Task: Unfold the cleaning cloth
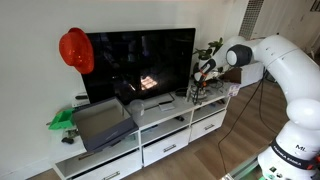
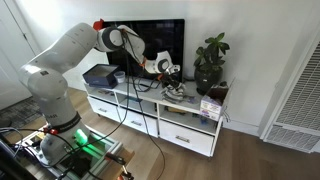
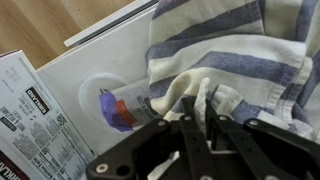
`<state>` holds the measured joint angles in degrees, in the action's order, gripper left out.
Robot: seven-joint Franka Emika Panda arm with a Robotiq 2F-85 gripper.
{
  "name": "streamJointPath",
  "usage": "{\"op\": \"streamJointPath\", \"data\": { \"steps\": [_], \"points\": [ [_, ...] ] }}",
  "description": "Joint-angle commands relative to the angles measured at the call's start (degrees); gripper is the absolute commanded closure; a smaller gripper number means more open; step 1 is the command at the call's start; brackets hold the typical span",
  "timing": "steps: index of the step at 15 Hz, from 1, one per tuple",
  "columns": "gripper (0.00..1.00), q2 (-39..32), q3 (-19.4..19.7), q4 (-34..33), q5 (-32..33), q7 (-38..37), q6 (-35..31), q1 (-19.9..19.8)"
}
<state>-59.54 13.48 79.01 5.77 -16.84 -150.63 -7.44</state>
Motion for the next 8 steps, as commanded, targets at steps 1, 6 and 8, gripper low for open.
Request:
{"op": "streamJointPath", "data": {
  "steps": [1,6,8],
  "points": [
    [0.99,-0.81,-0.07,-2.14,-1.73,1.05,1.58,-0.29],
    [1.00,0.62,0.52,-1.31,-1.35,0.77,2.69,0.23],
    [0.99,2.03,1.18,-0.45,-0.92,0.70,3.16,0.65]
  ]
}}
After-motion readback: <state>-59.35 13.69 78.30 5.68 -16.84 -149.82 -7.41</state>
